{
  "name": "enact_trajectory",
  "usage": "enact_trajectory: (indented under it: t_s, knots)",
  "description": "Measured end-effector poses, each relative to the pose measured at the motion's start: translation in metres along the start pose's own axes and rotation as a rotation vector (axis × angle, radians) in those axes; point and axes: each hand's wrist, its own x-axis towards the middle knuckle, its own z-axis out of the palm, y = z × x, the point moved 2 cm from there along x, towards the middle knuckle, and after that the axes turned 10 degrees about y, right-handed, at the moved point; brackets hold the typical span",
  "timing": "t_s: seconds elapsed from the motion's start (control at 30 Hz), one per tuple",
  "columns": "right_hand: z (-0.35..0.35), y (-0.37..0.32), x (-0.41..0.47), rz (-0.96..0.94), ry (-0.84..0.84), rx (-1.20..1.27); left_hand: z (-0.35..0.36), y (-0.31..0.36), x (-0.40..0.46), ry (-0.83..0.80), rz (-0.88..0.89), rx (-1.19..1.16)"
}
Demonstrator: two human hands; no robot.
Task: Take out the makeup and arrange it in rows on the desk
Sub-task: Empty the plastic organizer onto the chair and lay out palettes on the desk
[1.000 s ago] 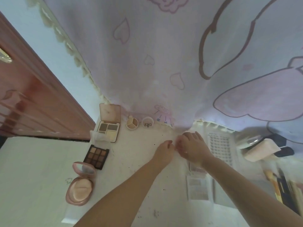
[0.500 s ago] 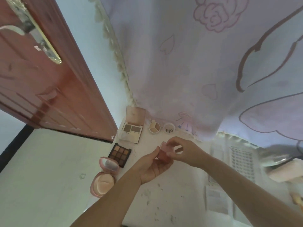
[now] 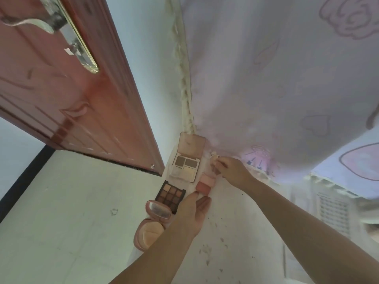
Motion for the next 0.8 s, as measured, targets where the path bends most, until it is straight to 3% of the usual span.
enact_trajectory:
  t_s: [0.23,0.4,0.57,0.67,0.8]
  knots:
    - [0.001,0.001,-0.004,-0.044,0.023,-0.021,0.009,-0.002,-0.006,0.045,0.015,0.004]
    - [-0.036,0.017,-0.026,-0.042,0.158,-0.054,0.009,-0.018,-0.012,0.058,0.021,0.072]
    - [-0.116,0.087,-0.077,0.047,0.201,-0.351,0.045,-0.076,-0.015,-0.065,0.193,0.467]
    - [-0.146,0.128,-0.108,0.115,0.13,-0.544,0.084,-0.115,-0.015,-0.207,0.291,0.792]
    - [-0.146,0.152,-0.12,0.023,0.044,-0.73,0.13,-0.143,-0.018,-0.334,0.384,1.054]
